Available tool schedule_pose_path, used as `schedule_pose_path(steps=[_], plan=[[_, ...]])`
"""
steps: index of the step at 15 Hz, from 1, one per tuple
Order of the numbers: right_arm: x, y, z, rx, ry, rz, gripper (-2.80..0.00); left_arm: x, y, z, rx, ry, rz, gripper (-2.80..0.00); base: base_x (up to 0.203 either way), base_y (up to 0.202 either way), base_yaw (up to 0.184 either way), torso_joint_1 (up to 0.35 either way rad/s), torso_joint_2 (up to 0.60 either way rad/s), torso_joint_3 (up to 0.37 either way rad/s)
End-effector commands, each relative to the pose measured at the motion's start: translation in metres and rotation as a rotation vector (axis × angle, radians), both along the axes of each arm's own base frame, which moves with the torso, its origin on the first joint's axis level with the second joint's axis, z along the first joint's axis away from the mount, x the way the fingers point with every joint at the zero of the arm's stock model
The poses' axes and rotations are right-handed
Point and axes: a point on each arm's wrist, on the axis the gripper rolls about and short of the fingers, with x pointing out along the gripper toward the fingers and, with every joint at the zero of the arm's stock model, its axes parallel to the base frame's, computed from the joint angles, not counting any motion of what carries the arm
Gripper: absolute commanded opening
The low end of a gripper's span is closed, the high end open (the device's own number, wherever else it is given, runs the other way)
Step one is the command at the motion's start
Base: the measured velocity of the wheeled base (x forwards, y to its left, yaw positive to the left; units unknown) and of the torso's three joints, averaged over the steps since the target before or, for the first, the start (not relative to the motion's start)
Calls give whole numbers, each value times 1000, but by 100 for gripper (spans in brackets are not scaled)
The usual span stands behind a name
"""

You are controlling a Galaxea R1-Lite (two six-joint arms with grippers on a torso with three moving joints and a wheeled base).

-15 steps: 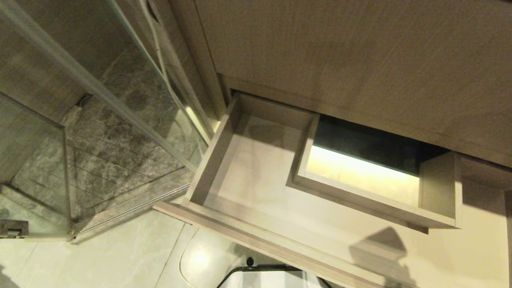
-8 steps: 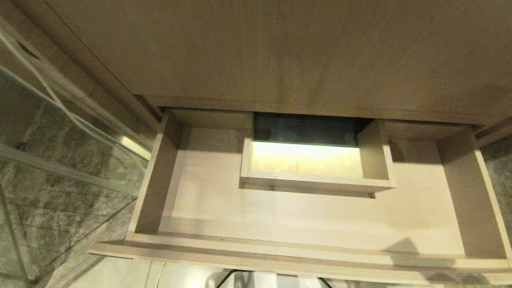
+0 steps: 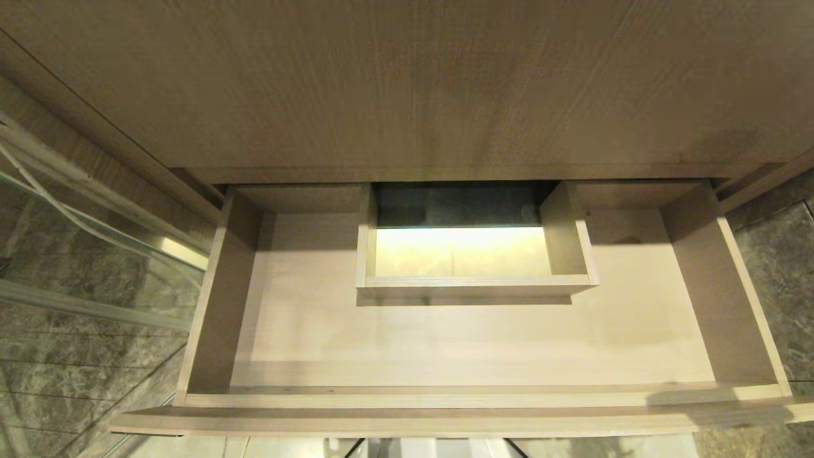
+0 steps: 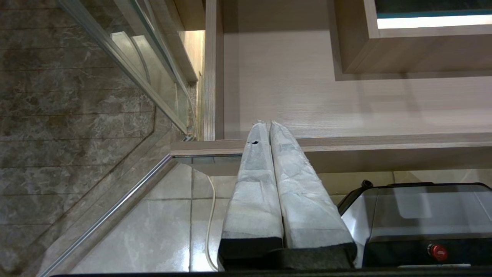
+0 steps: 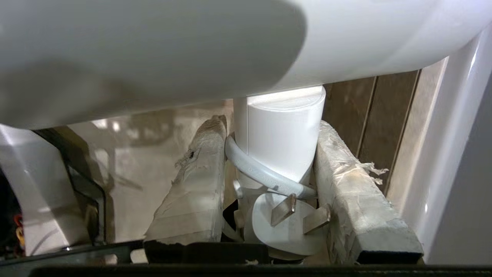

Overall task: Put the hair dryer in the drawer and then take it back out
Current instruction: Put it into the drawer

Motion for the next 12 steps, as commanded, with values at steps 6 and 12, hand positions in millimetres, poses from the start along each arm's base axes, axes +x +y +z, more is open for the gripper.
schedule_pose_path(steps=[6, 12], plan=[[136, -4, 17, 167, 300, -153, -280, 0, 0, 0, 0, 1, 0, -280, 0, 0, 0, 0, 0, 0], [224, -8, -16, 207, 420, -215, -280, 0, 0, 0, 0, 0, 0, -280, 0, 0, 0, 0, 0, 0]])
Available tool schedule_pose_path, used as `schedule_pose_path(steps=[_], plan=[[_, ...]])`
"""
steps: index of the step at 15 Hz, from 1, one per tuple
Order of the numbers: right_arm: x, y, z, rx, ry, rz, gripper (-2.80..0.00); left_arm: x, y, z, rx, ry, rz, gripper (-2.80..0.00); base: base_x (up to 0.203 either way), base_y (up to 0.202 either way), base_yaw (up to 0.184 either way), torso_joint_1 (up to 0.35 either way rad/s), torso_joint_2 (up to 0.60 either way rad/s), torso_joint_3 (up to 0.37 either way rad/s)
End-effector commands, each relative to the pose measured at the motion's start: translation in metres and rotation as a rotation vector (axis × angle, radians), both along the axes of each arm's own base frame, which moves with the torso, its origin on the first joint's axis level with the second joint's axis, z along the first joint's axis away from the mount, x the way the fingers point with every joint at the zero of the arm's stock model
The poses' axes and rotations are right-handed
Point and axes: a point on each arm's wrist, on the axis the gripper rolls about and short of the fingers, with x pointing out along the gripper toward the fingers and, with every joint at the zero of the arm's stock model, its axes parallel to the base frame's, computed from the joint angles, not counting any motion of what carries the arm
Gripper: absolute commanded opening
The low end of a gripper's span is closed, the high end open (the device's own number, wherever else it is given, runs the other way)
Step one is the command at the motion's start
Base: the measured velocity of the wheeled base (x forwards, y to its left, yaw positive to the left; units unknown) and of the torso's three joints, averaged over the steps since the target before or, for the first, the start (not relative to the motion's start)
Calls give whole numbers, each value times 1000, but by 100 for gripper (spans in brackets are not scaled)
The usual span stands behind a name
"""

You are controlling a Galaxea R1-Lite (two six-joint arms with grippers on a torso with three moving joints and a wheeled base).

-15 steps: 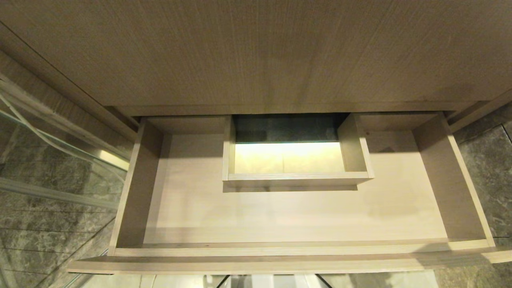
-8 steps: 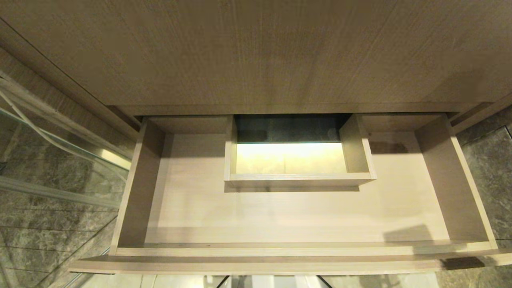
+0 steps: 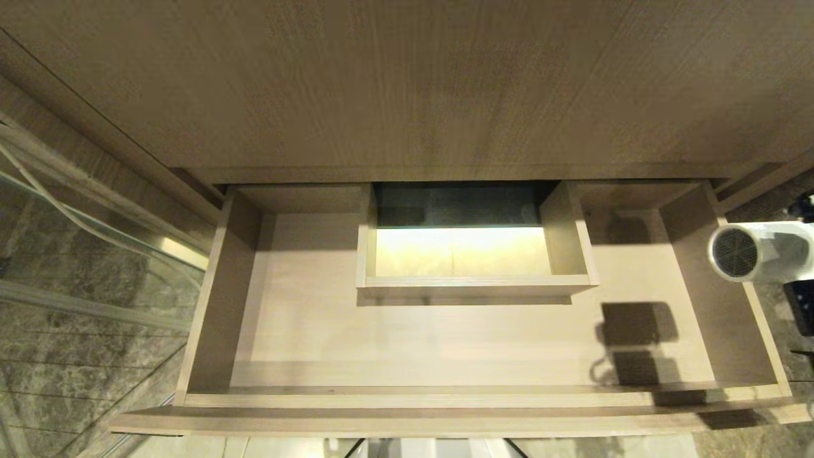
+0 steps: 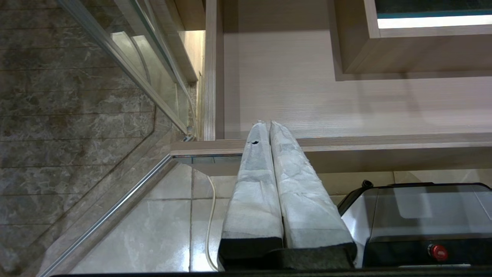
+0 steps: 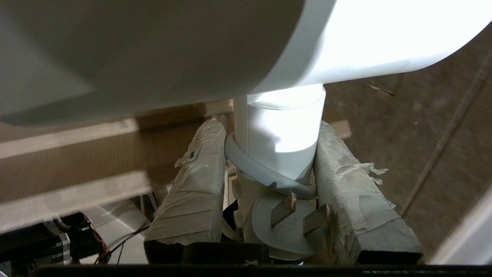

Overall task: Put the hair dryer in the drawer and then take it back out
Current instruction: Put it into the drawer

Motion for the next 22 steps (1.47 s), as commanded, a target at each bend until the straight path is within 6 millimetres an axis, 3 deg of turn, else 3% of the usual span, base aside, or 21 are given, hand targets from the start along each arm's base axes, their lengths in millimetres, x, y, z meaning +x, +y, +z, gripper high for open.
schedule_pose_path(steps=[1, 8, 13, 17, 22], plan=[[43, -1, -35, 6, 153, -2, -280, 0, 0, 0, 0, 2, 0, -280, 0, 0, 0, 0, 0, 0], [144, -5, -89, 0, 128, -6, -280, 0, 0, 0, 0, 2, 0, -280, 0, 0, 0, 0, 0, 0], [189, -10, -117, -40, 53, -43, -280, 0, 0, 0, 0, 2, 0, -280, 0, 0, 0, 0, 0, 0], [224, -22, -126, -97, -87, -88, -280, 0, 0, 0, 0, 2, 0, -280, 0, 0, 0, 0, 0, 0], [243, -25, -130, -157, -182, -69, -280, 0, 0, 0, 0, 2, 0, -280, 0, 0, 0, 0, 0, 0]])
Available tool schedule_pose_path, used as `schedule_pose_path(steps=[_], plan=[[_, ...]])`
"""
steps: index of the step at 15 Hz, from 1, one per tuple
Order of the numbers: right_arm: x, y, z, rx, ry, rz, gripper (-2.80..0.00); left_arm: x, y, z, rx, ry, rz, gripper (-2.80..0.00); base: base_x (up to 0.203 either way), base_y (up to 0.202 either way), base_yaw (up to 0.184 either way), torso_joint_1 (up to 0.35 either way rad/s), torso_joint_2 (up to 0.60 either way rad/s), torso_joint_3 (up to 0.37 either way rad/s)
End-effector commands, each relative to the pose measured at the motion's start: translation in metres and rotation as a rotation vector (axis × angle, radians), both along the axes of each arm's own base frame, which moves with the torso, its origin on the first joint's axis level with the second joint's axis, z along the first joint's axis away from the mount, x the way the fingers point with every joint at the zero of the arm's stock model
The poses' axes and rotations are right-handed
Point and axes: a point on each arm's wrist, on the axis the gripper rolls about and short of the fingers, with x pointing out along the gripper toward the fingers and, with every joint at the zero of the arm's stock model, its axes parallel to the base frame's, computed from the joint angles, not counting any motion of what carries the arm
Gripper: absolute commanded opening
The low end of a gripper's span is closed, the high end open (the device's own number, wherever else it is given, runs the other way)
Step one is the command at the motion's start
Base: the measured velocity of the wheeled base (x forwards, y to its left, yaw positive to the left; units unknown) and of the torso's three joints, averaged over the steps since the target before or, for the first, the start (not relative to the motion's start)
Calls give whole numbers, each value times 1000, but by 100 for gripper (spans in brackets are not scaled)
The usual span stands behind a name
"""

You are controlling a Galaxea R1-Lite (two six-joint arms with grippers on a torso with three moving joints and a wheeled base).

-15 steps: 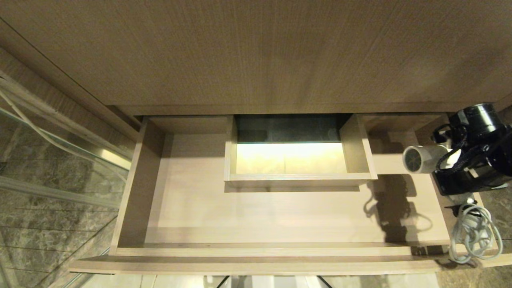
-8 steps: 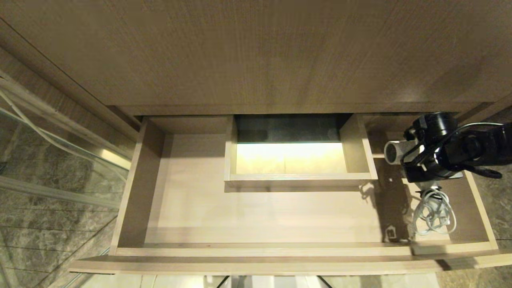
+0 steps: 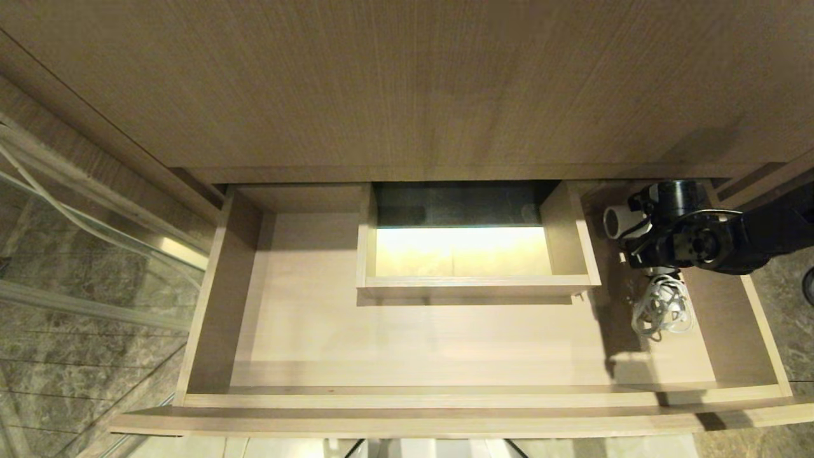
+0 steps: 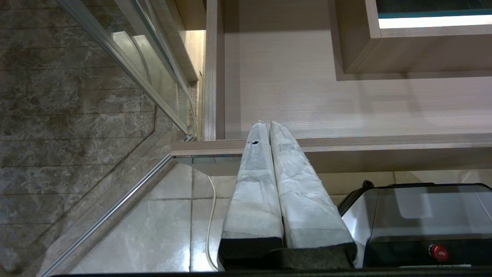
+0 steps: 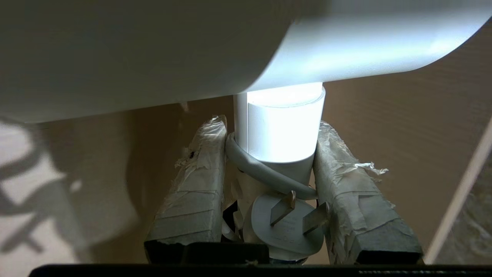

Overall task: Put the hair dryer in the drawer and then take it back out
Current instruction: Put it into the drawer

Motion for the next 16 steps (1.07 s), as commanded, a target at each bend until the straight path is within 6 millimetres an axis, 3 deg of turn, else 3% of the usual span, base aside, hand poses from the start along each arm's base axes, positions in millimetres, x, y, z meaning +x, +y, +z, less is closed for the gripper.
schedule_pose_path(steps=[1, 2, 3, 9, 11, 13, 14, 16], plan=[[6, -1, -5, -5, -36, -2, -280, 0, 0, 0, 0, 2, 0, -280, 0, 0, 0, 0, 0, 0], [7, -1, -3, -6, -55, -3, -280, 0, 0, 0, 0, 2, 0, -280, 0, 0, 0, 0, 0, 0], [7, -1, -3, -8, -60, -1, 0, 0, 0, 0, 0, 2, 0, -280, 0, 0, 0, 0, 0, 0], [3, -3, 16, -62, -111, -79, 0, 0, 0, 0, 0, 2, -1, -280, 0, 0, 0, 0, 0, 0], [-14, -2, 56, -58, -197, -77, 0, 0, 0, 0, 0, 2, 0, -280, 0, 0, 0, 0, 0, 0], [-50, 2, 98, -46, -264, -55, 0, 0, 0, 0, 0, 2, -1, -280, 0, 0, 0, 0, 0, 0], [-75, 4, 116, -40, -281, -38, -280, 0, 0, 0, 0, 2, 0, -280, 0, 0, 0, 0, 0, 0], [-130, 9, 140, -33, -286, -9, -280, 0, 0, 0, 0, 2, 0, -280, 0, 0, 0, 0, 0, 0]])
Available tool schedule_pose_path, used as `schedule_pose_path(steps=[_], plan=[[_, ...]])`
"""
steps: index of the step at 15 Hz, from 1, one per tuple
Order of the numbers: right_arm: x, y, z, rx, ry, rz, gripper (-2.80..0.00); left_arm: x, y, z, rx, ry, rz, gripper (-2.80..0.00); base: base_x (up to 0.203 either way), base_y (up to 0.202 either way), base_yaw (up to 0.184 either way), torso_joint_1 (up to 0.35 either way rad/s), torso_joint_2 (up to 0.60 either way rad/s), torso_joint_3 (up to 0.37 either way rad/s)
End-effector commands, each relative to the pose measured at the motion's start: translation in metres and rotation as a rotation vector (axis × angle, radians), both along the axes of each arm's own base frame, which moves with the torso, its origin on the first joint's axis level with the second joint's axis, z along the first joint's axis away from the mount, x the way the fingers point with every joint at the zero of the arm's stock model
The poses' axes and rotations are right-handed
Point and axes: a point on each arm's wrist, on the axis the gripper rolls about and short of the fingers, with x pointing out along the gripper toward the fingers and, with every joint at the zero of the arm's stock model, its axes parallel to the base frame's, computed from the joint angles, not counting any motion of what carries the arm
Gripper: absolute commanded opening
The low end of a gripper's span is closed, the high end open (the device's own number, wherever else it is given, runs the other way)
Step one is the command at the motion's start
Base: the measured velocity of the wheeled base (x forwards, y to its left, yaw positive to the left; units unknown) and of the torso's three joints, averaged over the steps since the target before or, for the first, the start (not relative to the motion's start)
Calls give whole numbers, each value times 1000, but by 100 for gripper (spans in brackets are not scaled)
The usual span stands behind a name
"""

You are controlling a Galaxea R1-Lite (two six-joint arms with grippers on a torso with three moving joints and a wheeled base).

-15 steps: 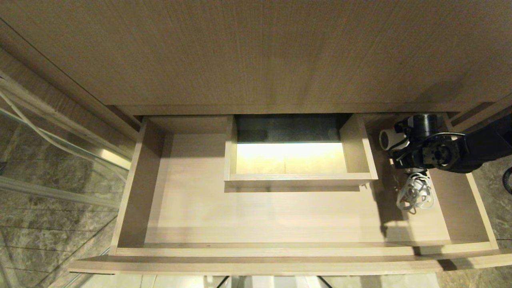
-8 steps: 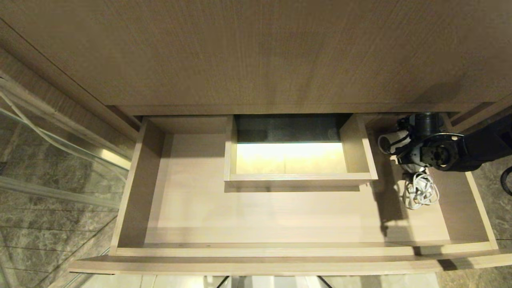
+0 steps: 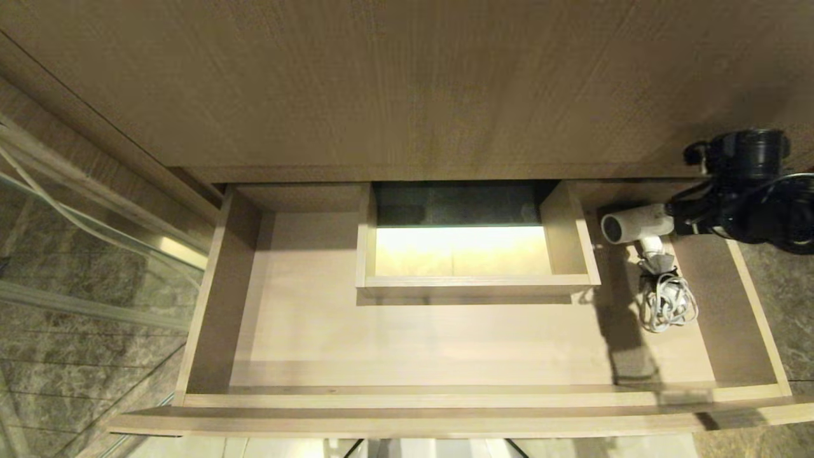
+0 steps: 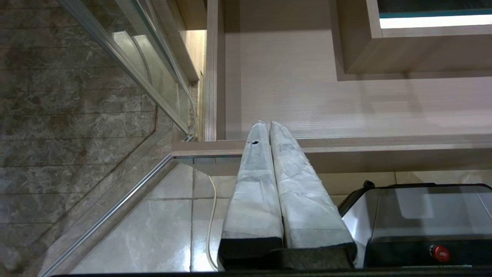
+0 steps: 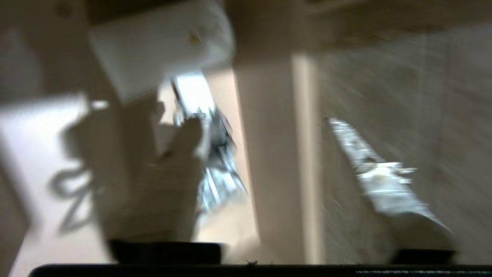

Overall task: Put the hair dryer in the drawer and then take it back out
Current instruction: Close the drawer

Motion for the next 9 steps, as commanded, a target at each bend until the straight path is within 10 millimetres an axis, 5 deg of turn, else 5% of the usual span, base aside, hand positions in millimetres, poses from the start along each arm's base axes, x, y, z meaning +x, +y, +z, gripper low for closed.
schedule_pose_path(steps=[1, 4, 9], plan=[[-85, 7, 54, -7, -100, 15, -280, 0, 0, 0, 0, 2, 0, -280, 0, 0, 0, 0, 0, 0], [-162, 12, 57, -9, -72, 10, -280, 0, 0, 0, 0, 2, 0, -280, 0, 0, 0, 0, 0, 0], [-242, 20, 28, 7, 67, 44, -280, 0, 0, 0, 0, 2, 0, -280, 0, 0, 0, 0, 0, 0]])
